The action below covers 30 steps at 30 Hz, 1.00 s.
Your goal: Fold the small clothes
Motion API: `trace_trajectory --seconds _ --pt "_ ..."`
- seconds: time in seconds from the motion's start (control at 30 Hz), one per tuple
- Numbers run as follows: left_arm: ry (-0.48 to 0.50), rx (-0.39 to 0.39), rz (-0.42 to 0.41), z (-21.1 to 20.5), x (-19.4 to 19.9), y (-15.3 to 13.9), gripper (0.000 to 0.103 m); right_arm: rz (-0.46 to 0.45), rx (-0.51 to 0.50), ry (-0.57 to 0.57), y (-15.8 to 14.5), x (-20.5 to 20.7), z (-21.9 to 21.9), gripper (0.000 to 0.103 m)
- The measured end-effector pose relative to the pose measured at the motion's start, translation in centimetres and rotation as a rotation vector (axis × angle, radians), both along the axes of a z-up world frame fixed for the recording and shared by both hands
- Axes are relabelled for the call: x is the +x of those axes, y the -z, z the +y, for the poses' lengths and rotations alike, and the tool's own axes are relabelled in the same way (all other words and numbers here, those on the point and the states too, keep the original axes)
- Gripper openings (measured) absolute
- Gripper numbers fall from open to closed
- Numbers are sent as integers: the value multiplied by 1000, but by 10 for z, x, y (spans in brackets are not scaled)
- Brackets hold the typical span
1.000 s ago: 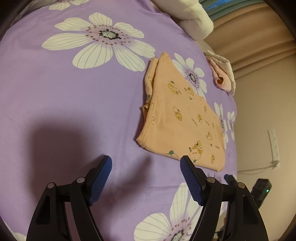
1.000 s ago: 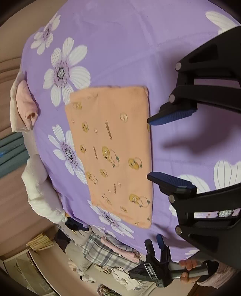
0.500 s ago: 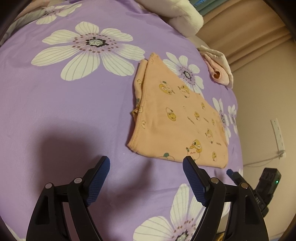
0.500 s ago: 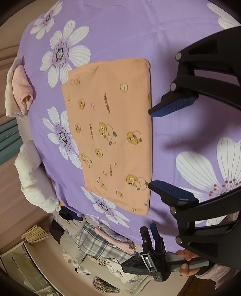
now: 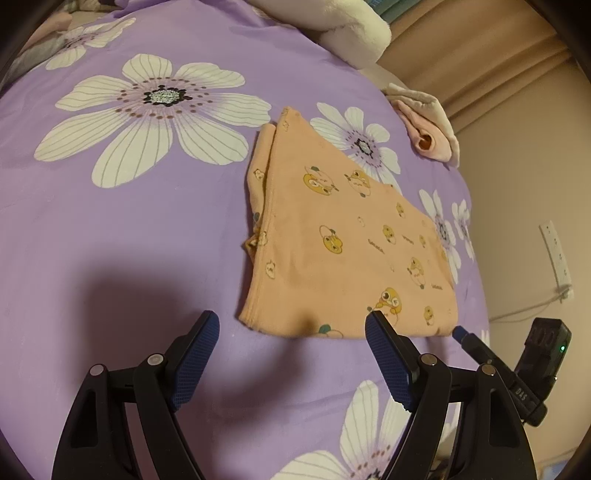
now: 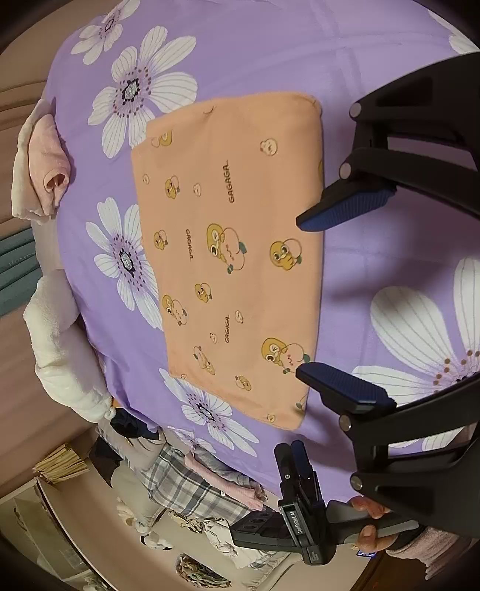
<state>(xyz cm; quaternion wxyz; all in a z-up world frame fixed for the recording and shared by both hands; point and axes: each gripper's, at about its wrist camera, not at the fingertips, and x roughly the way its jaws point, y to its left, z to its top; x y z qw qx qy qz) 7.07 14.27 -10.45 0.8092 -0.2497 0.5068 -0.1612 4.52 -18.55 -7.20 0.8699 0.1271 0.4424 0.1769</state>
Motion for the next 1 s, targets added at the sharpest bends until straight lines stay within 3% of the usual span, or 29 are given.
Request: trace_trajectory --seconds 0.63,1.0 --pt "28 -101 37 1 38 22 81 8 4 -4 6 17 12 74" --pt "8 -264 41 3 82 32 83 22 35 2 14 22 4 74"
